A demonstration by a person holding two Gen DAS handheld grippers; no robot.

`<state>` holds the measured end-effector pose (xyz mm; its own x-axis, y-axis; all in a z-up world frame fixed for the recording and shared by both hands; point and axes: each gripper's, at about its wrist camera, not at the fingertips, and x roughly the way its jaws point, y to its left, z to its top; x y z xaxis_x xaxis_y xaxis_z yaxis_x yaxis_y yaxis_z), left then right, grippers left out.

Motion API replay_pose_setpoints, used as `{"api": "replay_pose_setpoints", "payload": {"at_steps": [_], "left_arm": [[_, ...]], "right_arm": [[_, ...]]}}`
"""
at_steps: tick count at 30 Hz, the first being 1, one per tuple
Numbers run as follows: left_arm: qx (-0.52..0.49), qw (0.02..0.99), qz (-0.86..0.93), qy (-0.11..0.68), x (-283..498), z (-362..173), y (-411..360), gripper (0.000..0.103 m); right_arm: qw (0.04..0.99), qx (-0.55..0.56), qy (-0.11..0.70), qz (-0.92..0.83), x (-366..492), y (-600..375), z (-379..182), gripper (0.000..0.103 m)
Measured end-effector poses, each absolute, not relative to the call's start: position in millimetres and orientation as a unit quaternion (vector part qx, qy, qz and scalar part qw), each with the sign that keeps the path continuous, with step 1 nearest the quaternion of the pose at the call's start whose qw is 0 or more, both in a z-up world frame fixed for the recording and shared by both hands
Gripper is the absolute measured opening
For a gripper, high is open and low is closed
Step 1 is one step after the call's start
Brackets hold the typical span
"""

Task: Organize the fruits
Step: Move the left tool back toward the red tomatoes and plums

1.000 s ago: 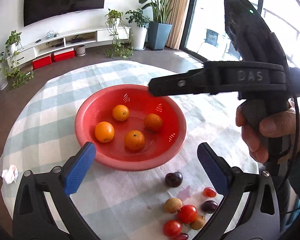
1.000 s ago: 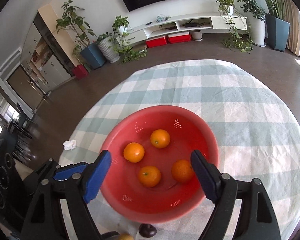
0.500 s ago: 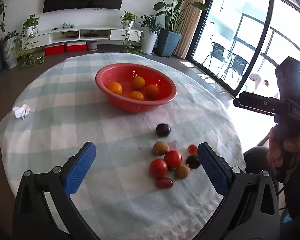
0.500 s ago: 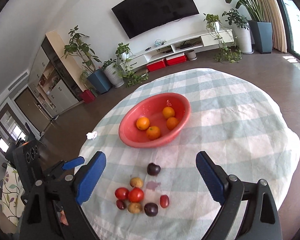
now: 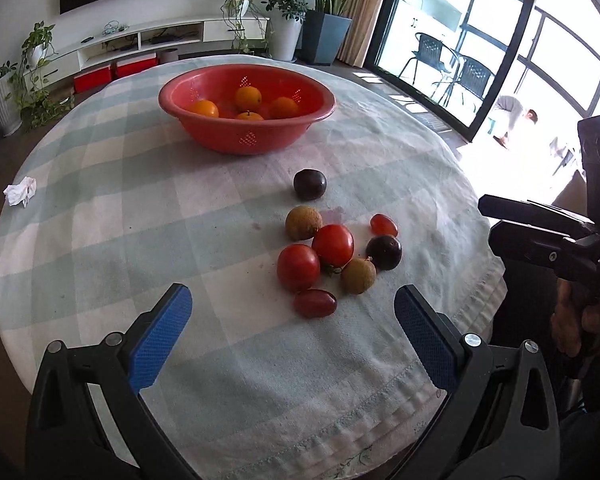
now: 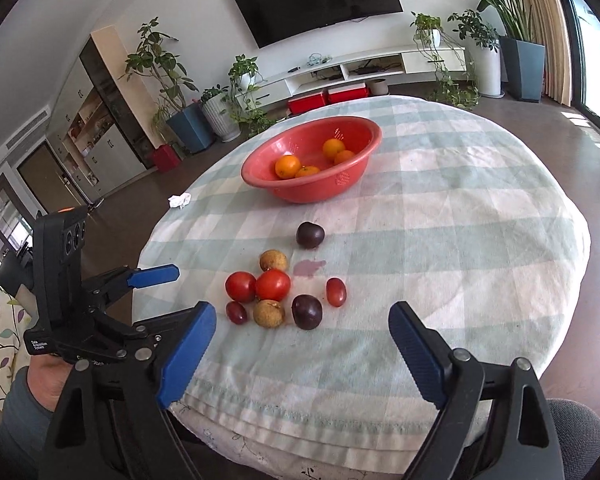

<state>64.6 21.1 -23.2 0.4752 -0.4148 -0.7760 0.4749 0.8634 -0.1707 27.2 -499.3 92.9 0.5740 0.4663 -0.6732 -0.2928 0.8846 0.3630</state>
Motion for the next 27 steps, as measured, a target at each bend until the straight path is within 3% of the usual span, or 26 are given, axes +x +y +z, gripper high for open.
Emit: {"api": "replay_pose_setpoints", "payload": {"at_steps": [9, 22, 24, 27], "left_arm": [[0.067, 0.844, -0.264, 0.462, 85, -24, 10, 0.102], [0.105, 0.826, -0.269, 0.484, 107, -35, -2, 0.102], [0.112, 0.822, -0.274, 0.486, 110, -36, -2, 0.096], [0.122, 0.814, -0.283, 0.492, 114, -38, -4, 0.076]], "right_arm": [[0.883, 0.096, 0.407, 0.215, 22, -495, 91, 0.081], [0.879, 0.084, 0.415, 0.220, 18, -492, 90, 0.081], [0.879, 0.084, 0.414, 0.221, 17, -492, 91, 0.081], [0.879, 0.086, 0.414, 0.221, 18, -493, 90, 0.081]]}}
